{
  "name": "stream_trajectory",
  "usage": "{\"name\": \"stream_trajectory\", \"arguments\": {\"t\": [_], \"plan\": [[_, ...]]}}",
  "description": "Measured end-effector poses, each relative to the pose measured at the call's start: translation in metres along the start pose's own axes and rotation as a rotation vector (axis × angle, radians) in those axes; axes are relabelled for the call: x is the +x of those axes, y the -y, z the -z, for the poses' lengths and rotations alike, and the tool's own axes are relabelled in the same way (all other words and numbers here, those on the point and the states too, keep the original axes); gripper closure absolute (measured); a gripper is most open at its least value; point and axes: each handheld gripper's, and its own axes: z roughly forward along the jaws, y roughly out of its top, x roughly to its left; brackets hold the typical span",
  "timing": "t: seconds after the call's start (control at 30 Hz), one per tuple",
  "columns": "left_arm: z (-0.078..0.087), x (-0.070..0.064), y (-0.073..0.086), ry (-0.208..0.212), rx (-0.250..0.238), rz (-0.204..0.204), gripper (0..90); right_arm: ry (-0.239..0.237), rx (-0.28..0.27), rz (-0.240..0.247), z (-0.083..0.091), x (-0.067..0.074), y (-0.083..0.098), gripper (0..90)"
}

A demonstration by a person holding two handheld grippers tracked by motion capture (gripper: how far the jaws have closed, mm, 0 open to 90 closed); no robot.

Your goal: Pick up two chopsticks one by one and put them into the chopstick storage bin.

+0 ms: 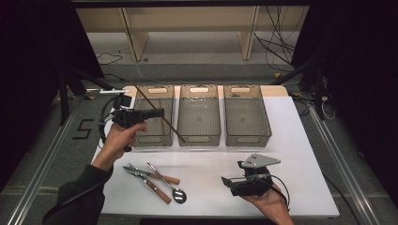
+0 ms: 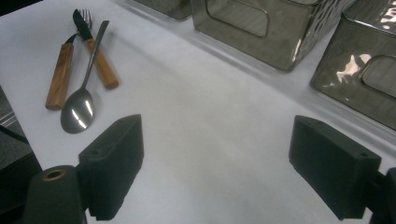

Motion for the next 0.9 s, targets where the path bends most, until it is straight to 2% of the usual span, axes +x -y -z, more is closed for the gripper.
{"name": "stream_trajectory", "arguments": {"t": [0.17,0.33,0.63,0.9], "plan": [[0.004,0.014,-0.012,-0.045,-0.002,0.02,84.5,0.0,-0.014,-0.007,0.002,-0.002,0.003,17.5],[0.006,0.03,-0.022,-0.115,0.004,0.033,84.5,0.004,-0.019,-0.012,0.004,-0.003,0.004,17.5],[0.003,0.049,-0.042,-0.187,0.021,0.057,84.5,0.002,-0.015,-0.014,0.005,-0.003,0.006,17.6],[-0.008,0.065,-0.04,-0.233,0.062,0.083,84.5,0.003,-0.019,-0.019,0.007,-0.005,0.007,17.6]]}}
